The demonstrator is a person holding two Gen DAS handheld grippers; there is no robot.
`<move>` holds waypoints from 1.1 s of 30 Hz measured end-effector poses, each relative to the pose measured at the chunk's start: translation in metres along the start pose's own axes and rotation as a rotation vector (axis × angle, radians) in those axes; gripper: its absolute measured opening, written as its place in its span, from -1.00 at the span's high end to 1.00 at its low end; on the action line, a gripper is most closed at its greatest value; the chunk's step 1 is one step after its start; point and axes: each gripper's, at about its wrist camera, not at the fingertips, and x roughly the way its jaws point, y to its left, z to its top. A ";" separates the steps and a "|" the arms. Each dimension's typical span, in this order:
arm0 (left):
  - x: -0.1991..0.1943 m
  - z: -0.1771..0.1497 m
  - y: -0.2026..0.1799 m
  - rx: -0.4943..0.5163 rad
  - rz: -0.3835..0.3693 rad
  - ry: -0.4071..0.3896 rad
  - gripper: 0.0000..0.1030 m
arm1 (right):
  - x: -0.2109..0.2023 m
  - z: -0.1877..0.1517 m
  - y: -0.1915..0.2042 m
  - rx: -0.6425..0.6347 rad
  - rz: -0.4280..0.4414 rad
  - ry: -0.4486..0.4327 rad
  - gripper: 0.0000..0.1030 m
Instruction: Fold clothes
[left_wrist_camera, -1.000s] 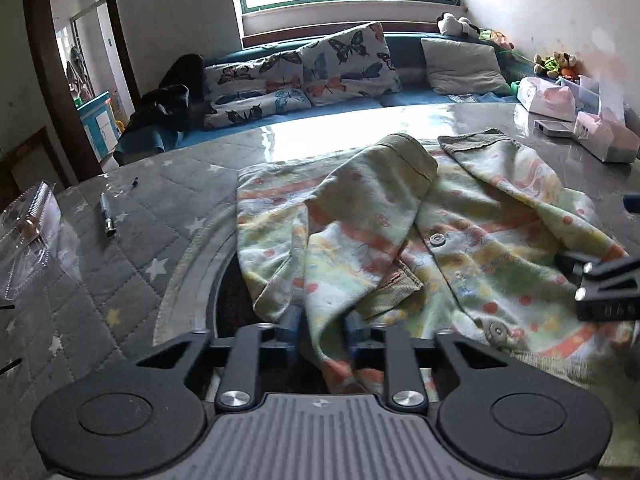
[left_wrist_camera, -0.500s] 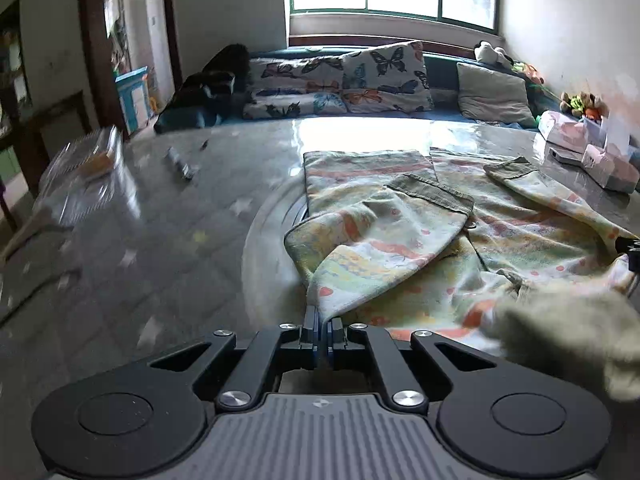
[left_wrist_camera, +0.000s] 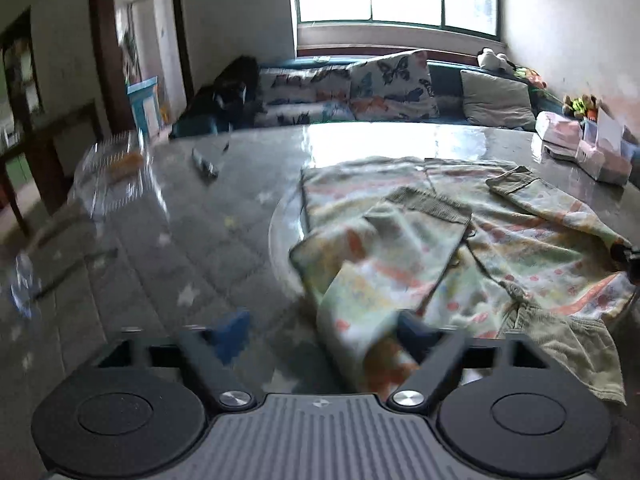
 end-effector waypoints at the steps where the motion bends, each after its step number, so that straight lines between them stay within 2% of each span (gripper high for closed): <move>1: 0.002 0.002 -0.006 0.023 0.004 -0.012 -0.94 | 0.002 0.002 0.002 -0.006 0.005 0.002 -1.00; 4: 0.012 0.003 -0.025 0.115 0.013 -0.034 -1.00 | 0.008 0.003 0.010 -0.022 0.012 0.008 -1.00; 6: 0.026 0.005 -0.037 0.173 0.055 -0.024 -1.00 | 0.010 0.004 0.012 -0.026 0.016 0.008 -1.00; 12: 0.052 0.013 -0.057 0.260 0.109 -0.029 -1.00 | 0.017 0.004 0.011 -0.022 0.016 0.018 -1.00; 18: 0.061 0.012 -0.074 0.335 0.048 -0.020 -1.00 | 0.019 0.003 0.010 -0.014 0.023 0.020 -1.00; 20: 0.068 0.012 -0.077 0.339 0.057 -0.013 -1.00 | 0.019 0.003 0.010 -0.012 0.027 0.020 -1.00; 24: 0.079 0.019 -0.069 0.280 0.071 0.014 -1.00 | 0.020 0.002 0.009 -0.007 0.031 0.022 -1.00; 27: 0.080 0.020 -0.064 0.277 0.098 0.010 -1.00 | 0.021 0.002 0.009 -0.008 0.033 0.022 -1.00; 33: 0.075 0.016 -0.064 0.291 0.090 0.009 -1.00 | 0.023 0.002 0.011 -0.006 0.042 0.023 -1.00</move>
